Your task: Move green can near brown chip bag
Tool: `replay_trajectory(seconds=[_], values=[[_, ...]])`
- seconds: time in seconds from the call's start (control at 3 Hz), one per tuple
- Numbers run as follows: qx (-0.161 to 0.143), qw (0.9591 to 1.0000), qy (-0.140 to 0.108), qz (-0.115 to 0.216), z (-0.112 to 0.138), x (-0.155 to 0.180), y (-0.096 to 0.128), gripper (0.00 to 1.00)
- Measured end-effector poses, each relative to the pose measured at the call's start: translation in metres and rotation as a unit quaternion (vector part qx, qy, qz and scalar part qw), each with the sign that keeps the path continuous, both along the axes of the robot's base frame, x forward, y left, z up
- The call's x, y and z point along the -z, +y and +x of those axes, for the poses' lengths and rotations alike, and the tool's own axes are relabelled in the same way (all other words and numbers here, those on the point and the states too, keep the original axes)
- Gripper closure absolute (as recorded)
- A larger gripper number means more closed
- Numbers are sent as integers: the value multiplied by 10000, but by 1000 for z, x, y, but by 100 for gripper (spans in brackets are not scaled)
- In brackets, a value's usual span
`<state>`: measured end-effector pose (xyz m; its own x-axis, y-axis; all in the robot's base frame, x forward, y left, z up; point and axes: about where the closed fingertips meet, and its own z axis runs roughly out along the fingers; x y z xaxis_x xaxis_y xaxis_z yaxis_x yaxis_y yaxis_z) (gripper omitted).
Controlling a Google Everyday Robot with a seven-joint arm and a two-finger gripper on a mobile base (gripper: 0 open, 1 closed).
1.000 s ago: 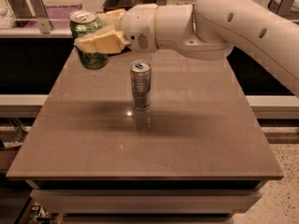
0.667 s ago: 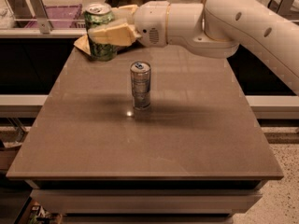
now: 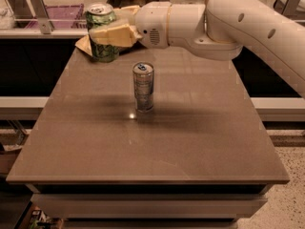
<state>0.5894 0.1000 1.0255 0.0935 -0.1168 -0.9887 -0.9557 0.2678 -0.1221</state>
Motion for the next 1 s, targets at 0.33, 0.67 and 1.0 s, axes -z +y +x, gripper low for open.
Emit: replay_trajectory(seconds=[0.33,0.67,1.0], values=[[409,9989,120,-205,10,5,-11,100],[794,9966,159,-166,28,13,-32,100],[1044,9945,69,-47,49,18,-57,100]])
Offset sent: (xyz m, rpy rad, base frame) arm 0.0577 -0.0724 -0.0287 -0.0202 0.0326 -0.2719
